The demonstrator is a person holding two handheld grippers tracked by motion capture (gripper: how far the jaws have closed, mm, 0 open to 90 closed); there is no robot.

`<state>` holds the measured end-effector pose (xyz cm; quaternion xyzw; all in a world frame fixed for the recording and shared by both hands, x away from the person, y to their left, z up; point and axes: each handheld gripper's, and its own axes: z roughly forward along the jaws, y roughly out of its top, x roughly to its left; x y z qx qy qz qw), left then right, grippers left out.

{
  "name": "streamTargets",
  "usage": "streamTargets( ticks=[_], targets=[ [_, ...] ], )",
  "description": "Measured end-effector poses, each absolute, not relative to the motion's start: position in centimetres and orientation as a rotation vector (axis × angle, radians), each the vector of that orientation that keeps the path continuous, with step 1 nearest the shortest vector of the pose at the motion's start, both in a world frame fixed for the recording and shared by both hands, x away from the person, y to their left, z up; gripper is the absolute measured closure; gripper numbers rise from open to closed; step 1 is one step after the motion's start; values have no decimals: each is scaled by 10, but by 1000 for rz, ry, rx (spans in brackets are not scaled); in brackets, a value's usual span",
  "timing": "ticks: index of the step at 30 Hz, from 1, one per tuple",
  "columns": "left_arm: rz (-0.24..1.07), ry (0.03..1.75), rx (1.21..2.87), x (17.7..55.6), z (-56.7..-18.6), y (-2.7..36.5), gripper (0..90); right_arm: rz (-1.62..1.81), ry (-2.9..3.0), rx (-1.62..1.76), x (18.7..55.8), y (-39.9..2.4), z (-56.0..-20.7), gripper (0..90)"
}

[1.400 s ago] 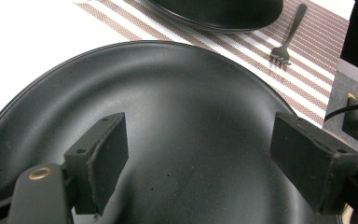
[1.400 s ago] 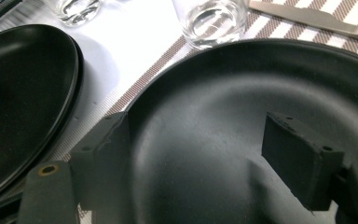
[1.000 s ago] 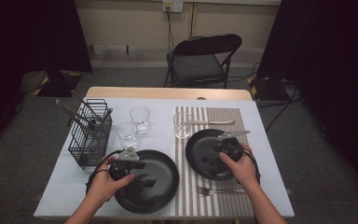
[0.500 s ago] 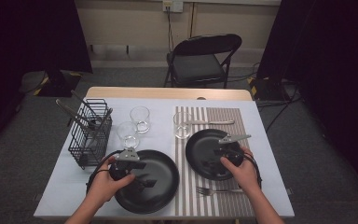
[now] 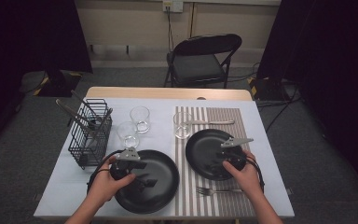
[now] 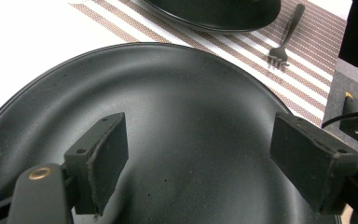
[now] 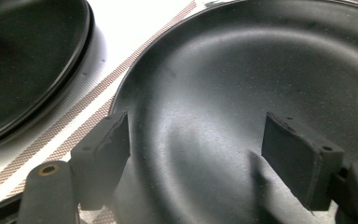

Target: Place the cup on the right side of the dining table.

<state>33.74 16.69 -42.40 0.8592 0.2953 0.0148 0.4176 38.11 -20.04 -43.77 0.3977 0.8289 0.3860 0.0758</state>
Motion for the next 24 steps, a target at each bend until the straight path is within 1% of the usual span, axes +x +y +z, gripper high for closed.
streamTargets(
  ticks=[17, 24],
  targets=[
    [36, 729, 2170, 340, -425, 162, 190, 1147, 2478, 1203, 369, -216, -441, 227],
    [33, 719, 2164, 341, -425, 161, 191, 1130, 2483, 1167, 365, -216, -440, 226]
  ],
)
